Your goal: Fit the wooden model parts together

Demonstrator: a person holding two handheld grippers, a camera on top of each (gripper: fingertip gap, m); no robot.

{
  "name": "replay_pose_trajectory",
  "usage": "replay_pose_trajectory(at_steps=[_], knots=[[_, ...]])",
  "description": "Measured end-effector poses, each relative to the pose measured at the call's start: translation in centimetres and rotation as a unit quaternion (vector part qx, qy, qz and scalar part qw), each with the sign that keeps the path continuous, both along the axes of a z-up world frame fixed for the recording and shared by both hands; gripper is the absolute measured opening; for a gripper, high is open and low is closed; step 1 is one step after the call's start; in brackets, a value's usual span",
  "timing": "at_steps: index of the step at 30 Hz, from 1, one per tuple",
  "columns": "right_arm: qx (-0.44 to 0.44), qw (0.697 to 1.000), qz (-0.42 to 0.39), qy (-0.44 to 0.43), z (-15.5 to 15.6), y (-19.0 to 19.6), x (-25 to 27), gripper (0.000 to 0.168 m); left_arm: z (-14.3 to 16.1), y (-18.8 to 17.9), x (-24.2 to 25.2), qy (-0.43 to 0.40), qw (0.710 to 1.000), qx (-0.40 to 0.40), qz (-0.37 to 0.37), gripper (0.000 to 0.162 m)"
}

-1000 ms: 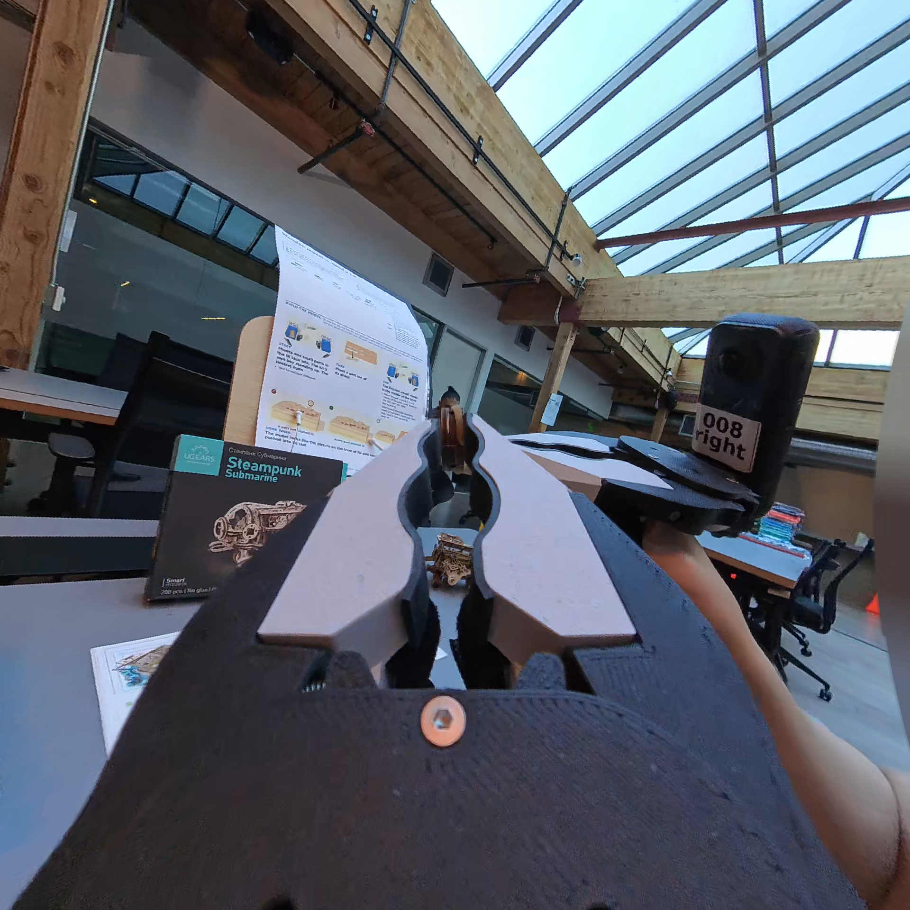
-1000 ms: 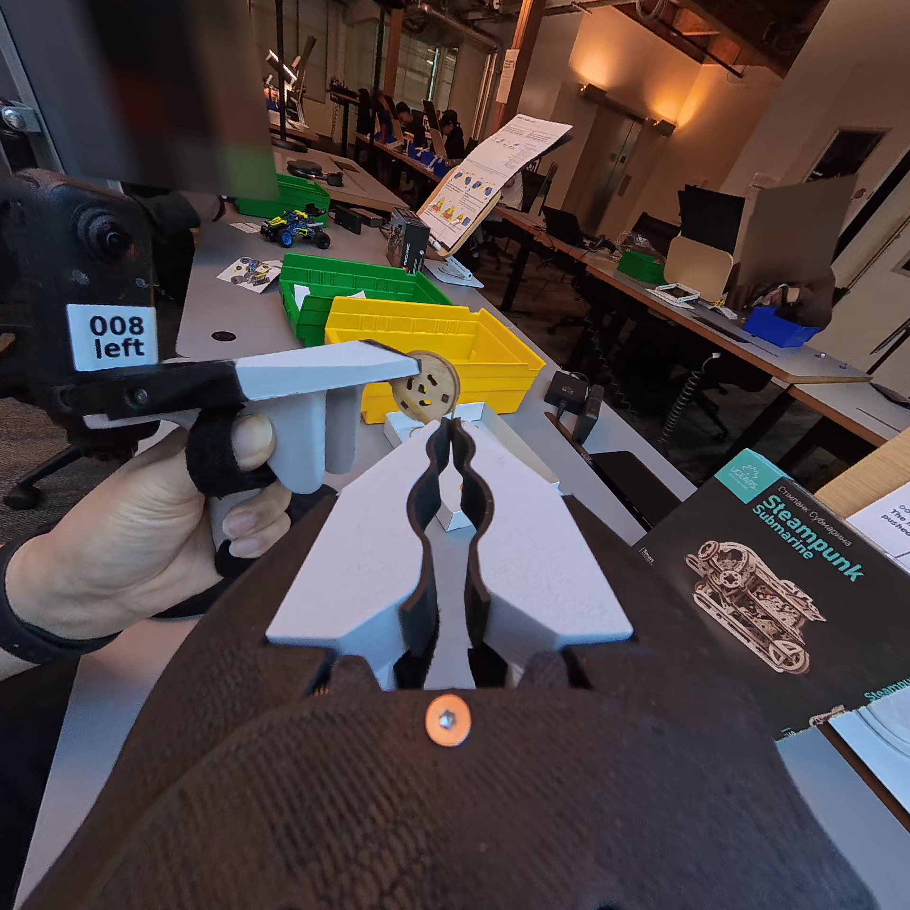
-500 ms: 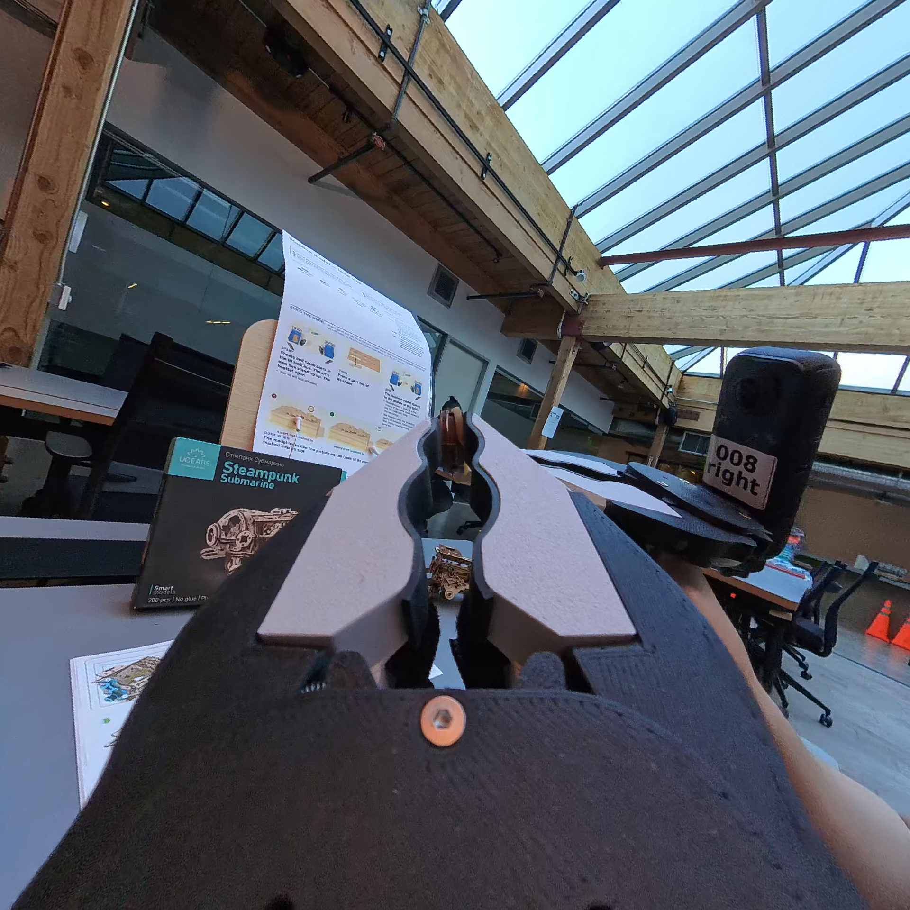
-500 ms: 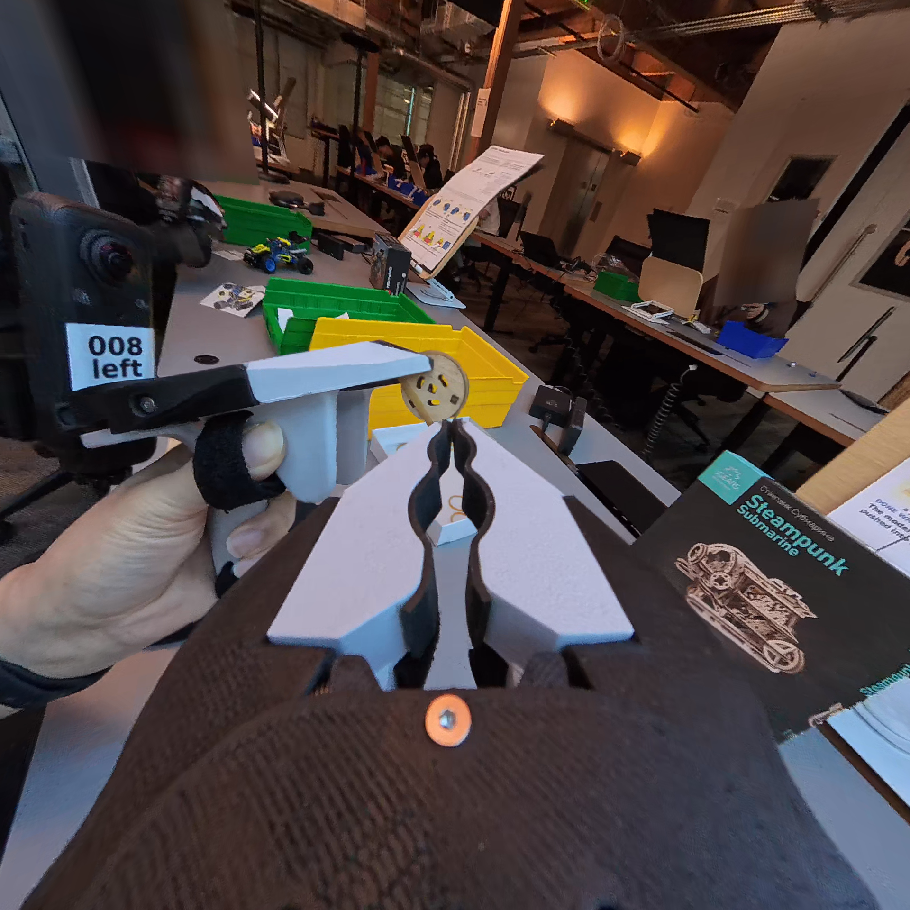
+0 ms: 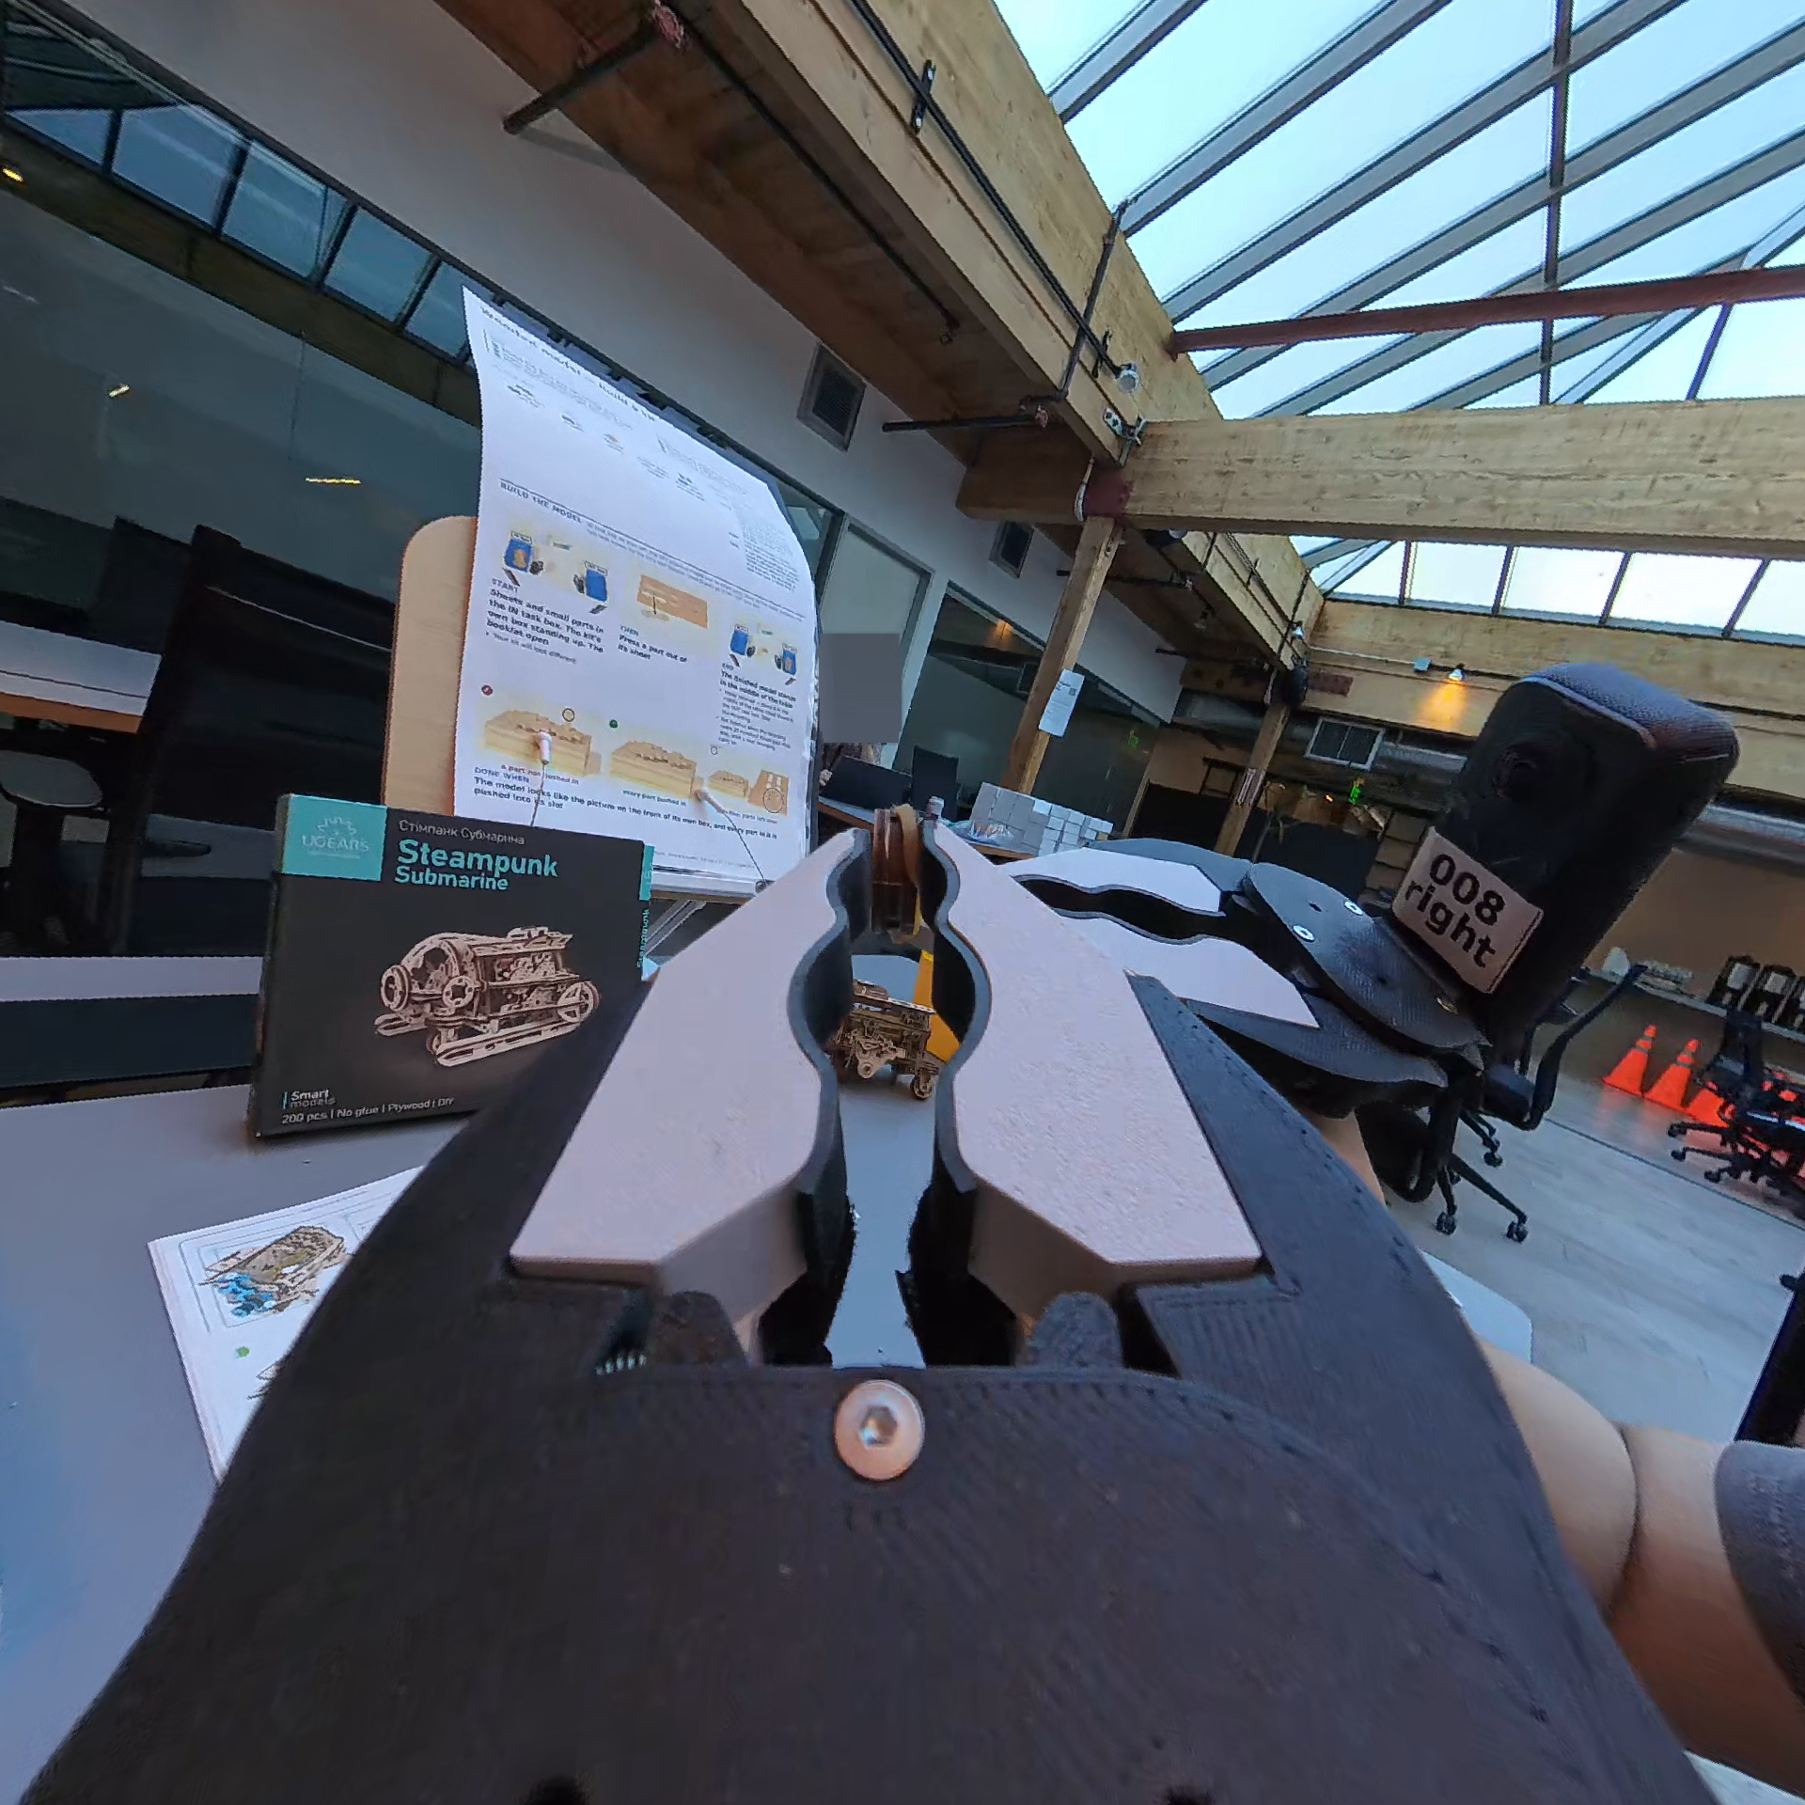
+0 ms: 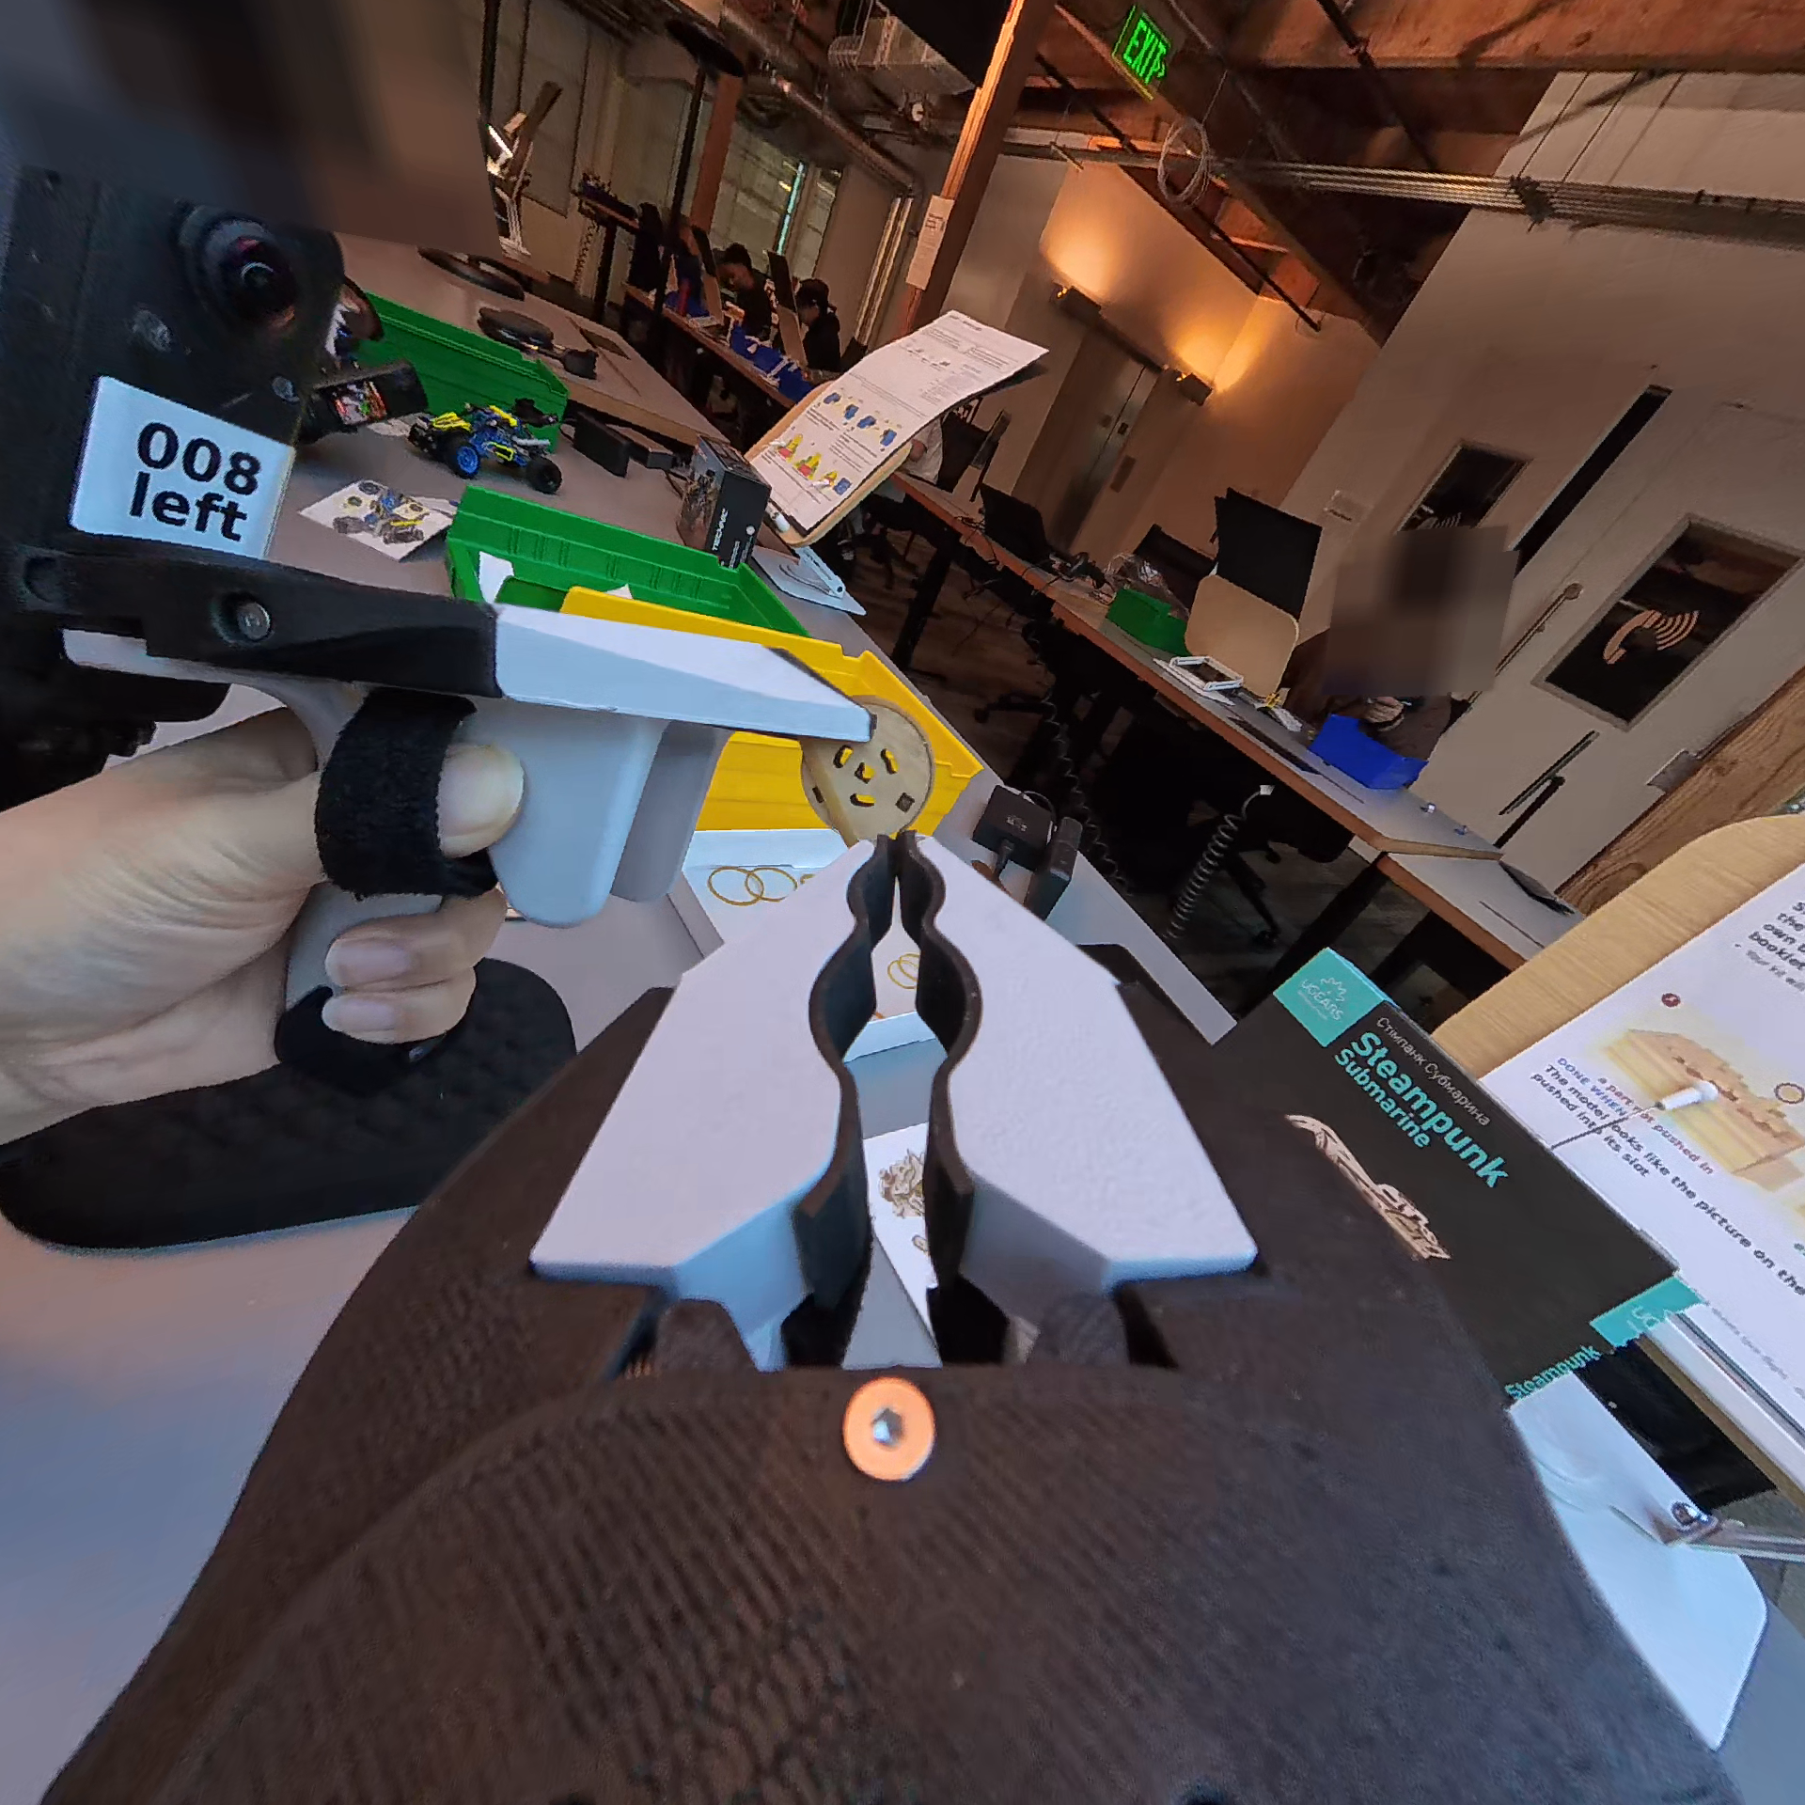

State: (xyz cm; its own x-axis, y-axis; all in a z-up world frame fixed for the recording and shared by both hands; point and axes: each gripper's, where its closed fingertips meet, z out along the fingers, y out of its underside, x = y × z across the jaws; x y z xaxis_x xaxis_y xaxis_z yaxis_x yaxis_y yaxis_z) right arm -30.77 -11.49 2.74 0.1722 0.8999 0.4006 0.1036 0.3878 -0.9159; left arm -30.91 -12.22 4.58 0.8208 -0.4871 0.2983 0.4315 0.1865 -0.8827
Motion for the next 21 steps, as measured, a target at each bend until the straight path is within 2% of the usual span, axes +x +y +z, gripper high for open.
replay_pose_trajectory(at_steps=[12,16,21], knots=[[0.028,0.999,0.005,0.017,0.7,0.0,0.5,0.0,-0.4,0.0,0.6,0.022,0.999,-0.024,-0.034,0.007],[0.03,0.999,0.013,0.012,0.6,-0.1,0.5,0.0,-1.0,0.0,1.3,0.031,0.996,-0.046,-0.072,0.008],[0.041,0.999,0.013,0.002,0.3,-0.2,0.3,0.0,-1.2,0.1,1.0,0.036,0.996,-0.046,-0.068,0.007]])
